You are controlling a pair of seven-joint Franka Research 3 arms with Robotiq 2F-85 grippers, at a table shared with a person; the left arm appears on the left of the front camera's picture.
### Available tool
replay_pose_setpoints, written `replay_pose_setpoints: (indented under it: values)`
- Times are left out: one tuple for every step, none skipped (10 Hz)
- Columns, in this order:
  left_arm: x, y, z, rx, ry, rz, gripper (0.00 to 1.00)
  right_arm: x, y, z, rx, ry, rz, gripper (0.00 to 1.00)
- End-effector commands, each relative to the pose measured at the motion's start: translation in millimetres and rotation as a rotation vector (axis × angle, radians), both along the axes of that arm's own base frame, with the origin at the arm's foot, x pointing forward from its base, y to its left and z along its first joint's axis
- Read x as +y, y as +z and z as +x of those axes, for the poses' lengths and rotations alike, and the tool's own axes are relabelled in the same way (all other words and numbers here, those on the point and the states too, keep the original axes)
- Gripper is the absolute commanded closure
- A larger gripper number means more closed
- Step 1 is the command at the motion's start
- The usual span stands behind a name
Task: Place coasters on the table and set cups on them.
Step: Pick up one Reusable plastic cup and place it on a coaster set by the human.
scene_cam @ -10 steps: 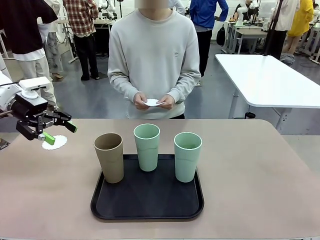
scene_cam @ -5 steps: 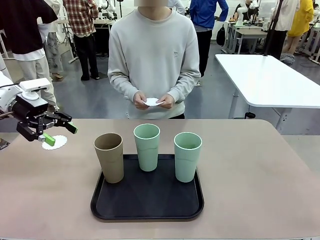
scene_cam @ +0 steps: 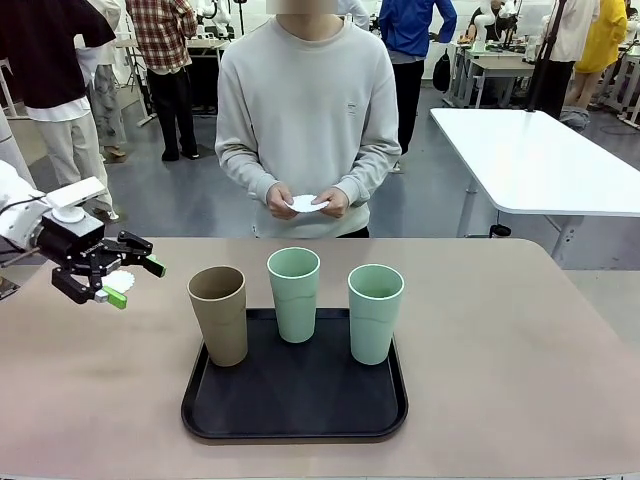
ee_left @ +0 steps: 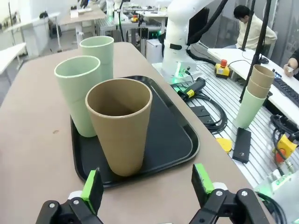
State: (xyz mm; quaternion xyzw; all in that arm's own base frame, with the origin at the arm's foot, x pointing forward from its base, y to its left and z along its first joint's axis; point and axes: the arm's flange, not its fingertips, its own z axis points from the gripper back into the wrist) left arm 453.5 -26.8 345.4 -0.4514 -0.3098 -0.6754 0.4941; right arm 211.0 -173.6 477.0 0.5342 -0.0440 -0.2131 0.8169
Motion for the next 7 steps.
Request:
replay_pose_setpoints:
  values:
    - [-1, -23, 0, -0.062, -0.016, -0.128, 0.0, 0, 0, -1, -0.009, 0.003, 0.009, 0.0]
    - [-2, -30, 3, -0.045, -0.024, -0.196, 0.0, 0, 0, -1, -0.009, 0.003, 0.009, 0.0]
    - [-5, -39, 1, -0.058, -0.028, -0.232, 0.0, 0, 0, -1, -0.009, 0.003, 0.009, 0.0]
    - [-10, -44, 6, -0.071, -0.001, -0.253, 0.0, 0, 0, -1, -0.009, 0.003, 0.009, 0.0]
    - [-13, -50, 12, -0.056, 0.033, -0.324, 0.0, 0, 0, -1, -0.009, 0.003, 0.009, 0.0]
    - [-17, -56, 14, -0.047, 0.051, -0.341, 0.0, 0, 0, -1, -0.009, 0.003, 0.009, 0.0]
    - [-20, -58, 17, -0.034, 0.069, -0.336, 0.0, 0, 0, -1, -0.009, 0.003, 0.009, 0.0]
